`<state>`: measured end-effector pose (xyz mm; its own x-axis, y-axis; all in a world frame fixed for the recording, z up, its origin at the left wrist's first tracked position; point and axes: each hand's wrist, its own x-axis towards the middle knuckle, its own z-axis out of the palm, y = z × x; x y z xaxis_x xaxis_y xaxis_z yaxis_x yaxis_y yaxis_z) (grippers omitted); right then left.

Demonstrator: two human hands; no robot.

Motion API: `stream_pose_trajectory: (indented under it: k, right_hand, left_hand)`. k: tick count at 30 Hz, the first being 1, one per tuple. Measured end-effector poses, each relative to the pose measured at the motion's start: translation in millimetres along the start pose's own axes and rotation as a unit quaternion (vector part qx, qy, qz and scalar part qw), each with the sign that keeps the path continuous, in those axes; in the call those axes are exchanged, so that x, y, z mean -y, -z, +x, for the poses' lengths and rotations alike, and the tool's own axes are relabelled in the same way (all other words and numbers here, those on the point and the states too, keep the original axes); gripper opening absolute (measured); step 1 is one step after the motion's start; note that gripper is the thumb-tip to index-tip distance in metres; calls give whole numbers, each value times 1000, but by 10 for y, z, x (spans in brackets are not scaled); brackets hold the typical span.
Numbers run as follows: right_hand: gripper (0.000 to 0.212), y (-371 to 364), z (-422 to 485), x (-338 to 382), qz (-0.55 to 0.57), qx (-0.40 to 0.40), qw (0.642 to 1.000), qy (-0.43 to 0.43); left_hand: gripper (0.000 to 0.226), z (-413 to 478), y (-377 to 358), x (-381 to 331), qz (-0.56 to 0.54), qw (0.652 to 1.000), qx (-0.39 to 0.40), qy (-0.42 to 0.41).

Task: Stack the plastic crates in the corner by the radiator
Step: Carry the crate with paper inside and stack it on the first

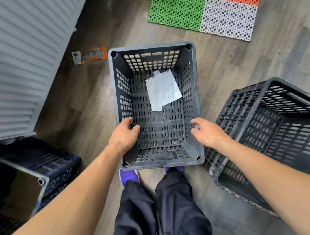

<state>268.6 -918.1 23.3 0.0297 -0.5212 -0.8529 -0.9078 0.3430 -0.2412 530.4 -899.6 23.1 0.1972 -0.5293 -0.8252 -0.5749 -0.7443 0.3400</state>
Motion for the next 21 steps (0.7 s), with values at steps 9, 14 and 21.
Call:
stream_pose_trajectory:
  k: [9, 14, 21]
  right_hand:
    - [61, -125, 686, -23, 3, -125, 991, -54]
    - [74, -276, 961, 27, 112, -180, 974, -75]
    - [49, -36, 990, 124, 215, -155, 955, -133]
  left_hand:
    - [61, 755, -20, 338, 17, 993, -113, 25]
    - [53, 1005, -11, 448, -2, 988, -152, -26]
    - [27, 1076, 280, 377, -79, 992, -84, 45]
